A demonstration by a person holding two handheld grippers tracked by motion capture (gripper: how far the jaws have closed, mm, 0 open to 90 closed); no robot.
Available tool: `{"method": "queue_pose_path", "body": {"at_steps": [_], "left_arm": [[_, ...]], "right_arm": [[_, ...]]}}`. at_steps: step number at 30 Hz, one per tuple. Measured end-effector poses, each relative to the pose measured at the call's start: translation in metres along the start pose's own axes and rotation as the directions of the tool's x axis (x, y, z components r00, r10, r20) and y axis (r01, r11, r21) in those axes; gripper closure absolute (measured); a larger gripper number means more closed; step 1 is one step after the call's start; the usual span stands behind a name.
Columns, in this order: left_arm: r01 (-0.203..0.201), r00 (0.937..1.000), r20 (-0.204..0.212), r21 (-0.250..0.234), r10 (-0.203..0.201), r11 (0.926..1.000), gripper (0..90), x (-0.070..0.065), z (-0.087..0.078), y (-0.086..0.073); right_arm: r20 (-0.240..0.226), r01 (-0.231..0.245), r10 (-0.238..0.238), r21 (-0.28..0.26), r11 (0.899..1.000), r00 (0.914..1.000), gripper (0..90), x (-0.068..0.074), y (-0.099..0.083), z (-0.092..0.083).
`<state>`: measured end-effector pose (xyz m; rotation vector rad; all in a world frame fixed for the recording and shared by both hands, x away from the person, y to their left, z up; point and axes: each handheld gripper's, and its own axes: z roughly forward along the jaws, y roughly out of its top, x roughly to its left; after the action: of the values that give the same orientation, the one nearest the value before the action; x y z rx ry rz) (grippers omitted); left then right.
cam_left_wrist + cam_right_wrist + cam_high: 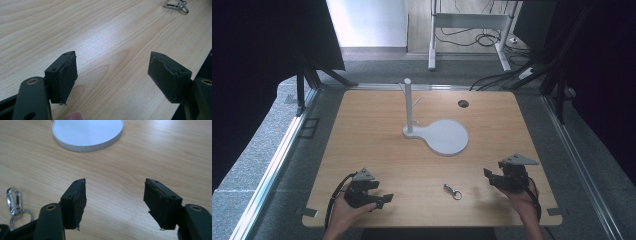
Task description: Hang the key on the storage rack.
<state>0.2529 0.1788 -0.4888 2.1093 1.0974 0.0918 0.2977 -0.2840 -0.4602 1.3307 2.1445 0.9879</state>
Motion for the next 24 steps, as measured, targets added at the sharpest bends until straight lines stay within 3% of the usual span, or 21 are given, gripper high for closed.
{"method": "queue_pose_path", "body": {"at_steps": [5, 8, 16, 24], "left_arm": [[0.008, 0.9999, -0.007, 0.007, -0.008, 0.9999, 24.1, 0.002, 0.002, -0.001], [0.002, 1.0000, -0.006, 0.007, -0.002, 1.0000, 24.1, 0.001, 0.001, 0.000], [-0.010, 1.0000, 0.001, 0.001, 0.010, 1.0000, 24.0, -0.003, -0.001, 0.001], [-0.007, 1.0000, 0.000, 0.005, 0.007, 1.0000, 24.0, -0.002, 0.000, 0.001]], "right_arm": [[-0.053, 0.023, -0.021, 0.031, 0.999, 0.9984, 42.1, 0.003, 0.006, -0.002], [-0.059, 0.047, -0.044, 0.057, 0.997, 0.9973, 44.0, 0.005, 0.011, -0.003], [-0.124, 0.142, -0.125, 0.140, 0.980, 0.9844, 48.8, 0.019, 0.031, -0.002], [-0.175, 0.194, -0.162, 0.189, 0.963, 0.9712, 51.4, 0.029, 0.044, 0.006]]}}
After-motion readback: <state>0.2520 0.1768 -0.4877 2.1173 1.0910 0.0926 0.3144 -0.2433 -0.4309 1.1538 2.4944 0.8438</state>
